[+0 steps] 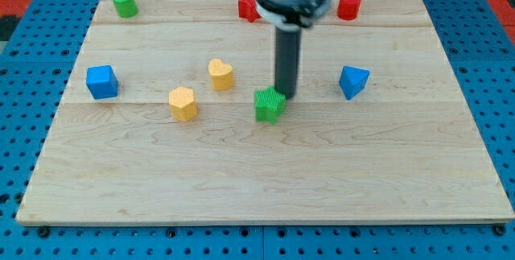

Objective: Push the star green towards the bottom right

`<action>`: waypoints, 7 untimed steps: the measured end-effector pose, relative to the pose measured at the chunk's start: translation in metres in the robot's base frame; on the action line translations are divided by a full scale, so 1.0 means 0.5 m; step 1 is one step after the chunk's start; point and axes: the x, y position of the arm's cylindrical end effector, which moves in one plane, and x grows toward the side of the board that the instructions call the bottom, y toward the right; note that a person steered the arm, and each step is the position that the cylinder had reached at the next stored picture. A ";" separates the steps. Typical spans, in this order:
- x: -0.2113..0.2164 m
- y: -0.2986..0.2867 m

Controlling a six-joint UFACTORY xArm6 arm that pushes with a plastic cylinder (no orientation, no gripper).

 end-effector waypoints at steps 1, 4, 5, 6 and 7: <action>0.015 0.006; 0.044 -0.066; 0.126 -0.017; 0.079 -0.146; 0.182 -0.128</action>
